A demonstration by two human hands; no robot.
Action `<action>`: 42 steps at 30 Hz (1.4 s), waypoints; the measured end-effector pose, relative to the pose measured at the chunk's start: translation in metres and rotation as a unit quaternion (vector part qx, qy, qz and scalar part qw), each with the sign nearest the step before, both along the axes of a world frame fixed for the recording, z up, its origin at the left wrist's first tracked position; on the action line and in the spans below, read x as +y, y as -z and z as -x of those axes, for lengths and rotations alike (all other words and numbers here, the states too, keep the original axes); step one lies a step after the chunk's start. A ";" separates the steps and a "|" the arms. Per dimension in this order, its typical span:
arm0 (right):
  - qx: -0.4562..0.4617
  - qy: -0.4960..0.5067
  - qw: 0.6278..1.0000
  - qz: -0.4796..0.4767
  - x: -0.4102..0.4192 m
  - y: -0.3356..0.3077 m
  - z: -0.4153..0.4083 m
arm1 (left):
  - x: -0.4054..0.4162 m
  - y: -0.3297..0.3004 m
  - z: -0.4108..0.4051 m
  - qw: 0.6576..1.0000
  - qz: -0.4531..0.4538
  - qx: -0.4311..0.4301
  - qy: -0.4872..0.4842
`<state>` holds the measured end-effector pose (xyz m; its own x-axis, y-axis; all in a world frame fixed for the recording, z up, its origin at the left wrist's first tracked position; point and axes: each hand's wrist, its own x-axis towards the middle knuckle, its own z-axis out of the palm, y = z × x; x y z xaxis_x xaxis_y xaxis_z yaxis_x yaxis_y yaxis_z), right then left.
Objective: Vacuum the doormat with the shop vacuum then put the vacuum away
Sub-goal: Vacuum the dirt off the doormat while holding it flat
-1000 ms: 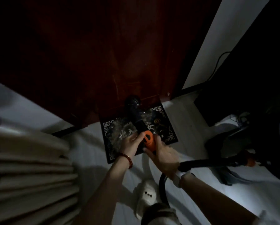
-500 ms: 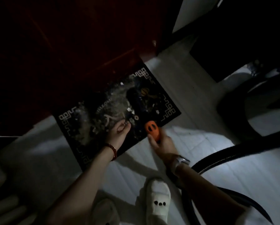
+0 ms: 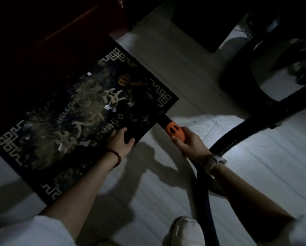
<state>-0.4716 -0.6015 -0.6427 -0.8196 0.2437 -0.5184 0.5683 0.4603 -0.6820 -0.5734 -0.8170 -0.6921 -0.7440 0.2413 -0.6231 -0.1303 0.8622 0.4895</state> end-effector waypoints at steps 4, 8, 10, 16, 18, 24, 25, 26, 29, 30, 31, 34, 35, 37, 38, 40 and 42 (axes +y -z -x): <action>-0.002 0.009 0.999 0.031 0.012 0.024 0.020 | 0.002 0.031 0.011 0.992 0.060 0.086 0.069; -0.024 -0.014 0.999 0.016 0.021 0.041 0.014 | -0.003 0.057 0.004 0.975 0.146 0.104 0.131; -0.008 -0.045 0.999 -0.028 0.018 0.042 0.013 | -0.007 0.068 -0.002 0.970 0.172 0.080 0.152; 0.015 -0.146 0.919 -0.365 -0.022 0.032 0.028 | -0.012 0.079 -0.007 0.962 0.196 0.107 0.158; 0.010 -0.140 0.915 -0.377 -0.033 0.041 0.032 | -0.012 0.080 -0.007 0.962 0.196 0.108 0.157; -0.026 -0.160 0.957 -0.239 -0.005 0.040 0.021 | -0.014 0.078 -0.004 0.964 0.184 0.110 0.159; -0.037 -0.183 0.959 -0.213 -0.002 0.038 0.011 | -0.014 0.078 -0.005 0.964 0.184 0.109 0.157; -0.048 -0.200 0.958 -0.199 0.001 0.037 0.001 | -0.014 0.079 -0.005 0.965 0.182 0.108 0.153; -0.016 -0.115 0.974 -0.194 0.020 0.035 0.003 | -0.013 0.080 -0.005 0.969 0.173 0.105 0.141; 0.002 -0.063 0.981 -0.182 0.029 0.035 0.014 | -0.012 0.080 -0.005 0.970 0.172 0.103 0.140; 0.015 -0.019 0.988 -0.155 0.036 0.036 0.027 | -0.012 0.080 -0.005 0.970 0.172 0.101 0.141; 0.013 -0.035 0.991 -0.125 0.034 0.041 0.051 | -0.013 0.080 -0.005 0.971 0.170 0.102 0.136; 0.008 -0.054 0.989 -0.137 0.028 0.045 0.049 | -0.013 0.080 -0.005 0.971 0.170 0.103 0.136; -0.007 -0.085 0.989 -0.119 0.014 0.050 0.033 | -0.013 0.079 -0.004 0.969 0.173 0.103 0.141; -0.020 -0.107 0.989 -0.097 0.008 0.052 0.024 | -0.014 0.079 -0.004 0.969 0.176 0.103 0.142; -0.047 -0.140 0.985 -0.092 0.004 0.052 0.010 | -0.012 0.078 -0.004 0.968 0.177 0.100 0.144; -0.040 -0.157 0.975 -0.150 0.005 0.049 0.013 | -0.011 0.076 -0.003 0.968 0.178 0.100 0.143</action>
